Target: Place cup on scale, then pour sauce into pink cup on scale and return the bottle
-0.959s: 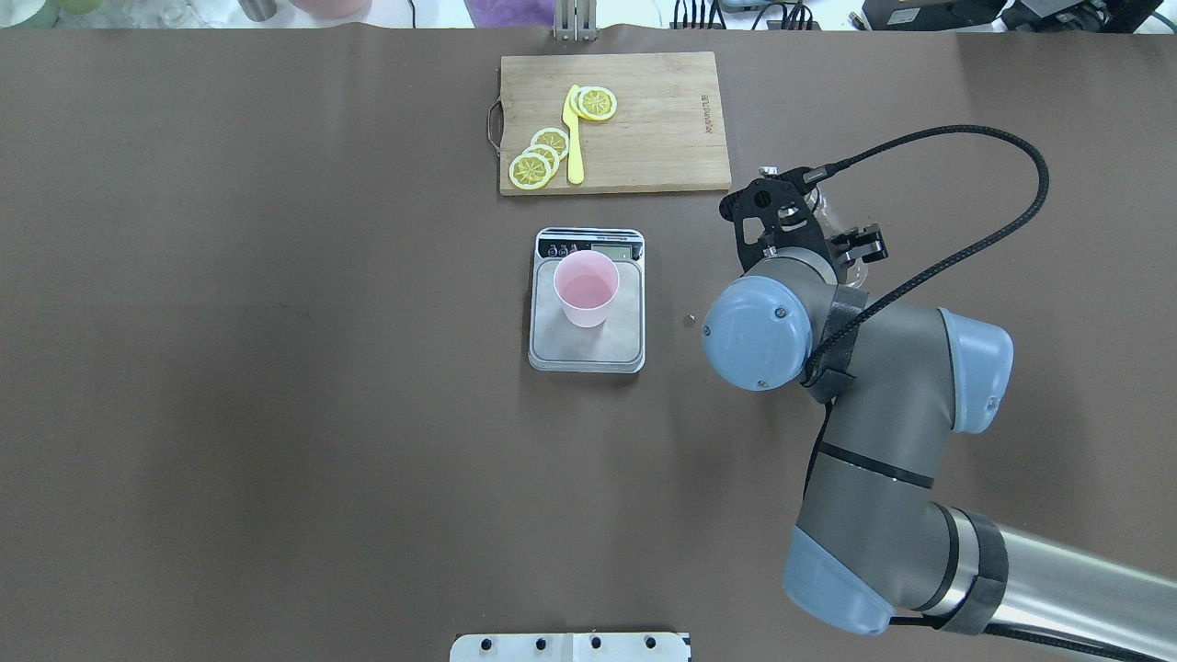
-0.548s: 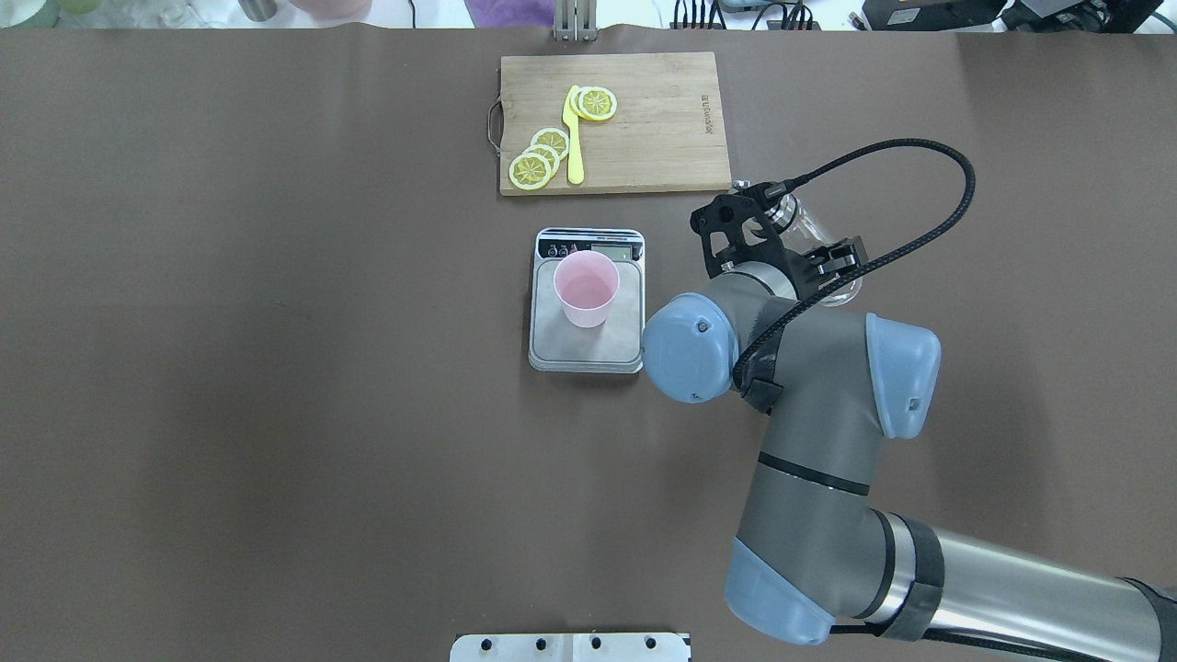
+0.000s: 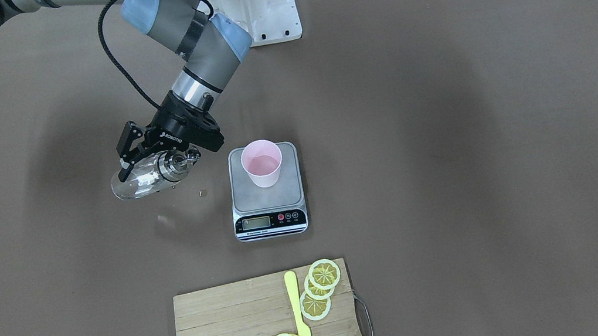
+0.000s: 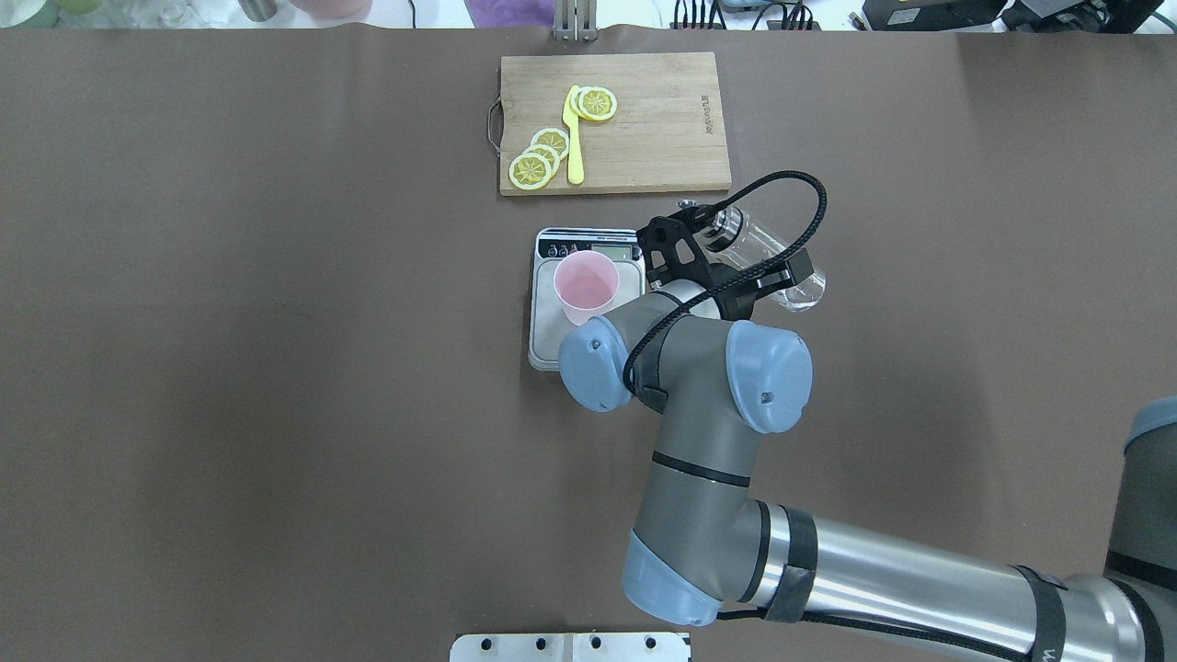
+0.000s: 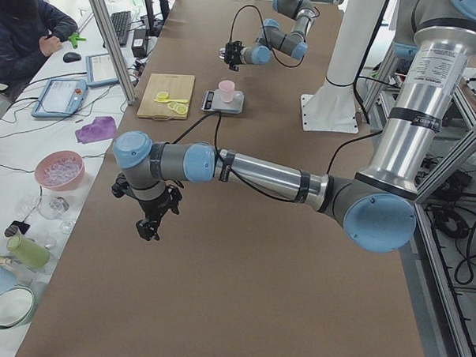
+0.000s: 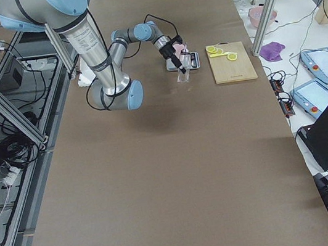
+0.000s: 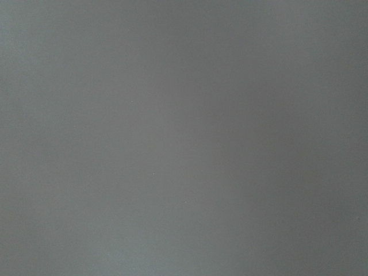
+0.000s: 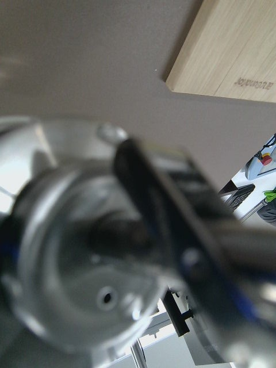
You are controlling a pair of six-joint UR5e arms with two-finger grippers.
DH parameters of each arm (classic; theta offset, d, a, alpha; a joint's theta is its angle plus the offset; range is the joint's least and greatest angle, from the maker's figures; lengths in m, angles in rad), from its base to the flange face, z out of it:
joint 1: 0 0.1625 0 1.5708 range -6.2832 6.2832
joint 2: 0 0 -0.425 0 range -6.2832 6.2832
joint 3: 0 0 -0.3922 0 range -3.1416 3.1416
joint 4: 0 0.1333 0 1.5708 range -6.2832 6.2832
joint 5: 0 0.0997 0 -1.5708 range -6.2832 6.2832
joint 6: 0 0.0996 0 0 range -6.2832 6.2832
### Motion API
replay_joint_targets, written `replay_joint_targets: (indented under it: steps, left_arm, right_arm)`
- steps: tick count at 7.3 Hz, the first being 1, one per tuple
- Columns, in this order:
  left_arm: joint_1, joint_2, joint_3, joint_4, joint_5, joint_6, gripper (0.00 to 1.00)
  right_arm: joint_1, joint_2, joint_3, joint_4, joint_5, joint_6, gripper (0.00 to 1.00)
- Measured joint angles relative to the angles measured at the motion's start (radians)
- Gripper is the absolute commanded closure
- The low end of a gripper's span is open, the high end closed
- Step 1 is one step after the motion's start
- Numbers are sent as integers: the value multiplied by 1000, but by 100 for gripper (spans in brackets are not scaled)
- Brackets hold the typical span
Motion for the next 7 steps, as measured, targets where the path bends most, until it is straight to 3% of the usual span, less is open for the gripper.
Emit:
replay_joint_targets:
  steps: [4,7]
  left_arm:
    - [0,1,3,0,0,0,2]
    - [0,1,7,0,0,0,2]
  right_arm:
    - [-21,76,-63,-149,-4,43,100]
    - [-39,100,-75,-216,-59,24,100]
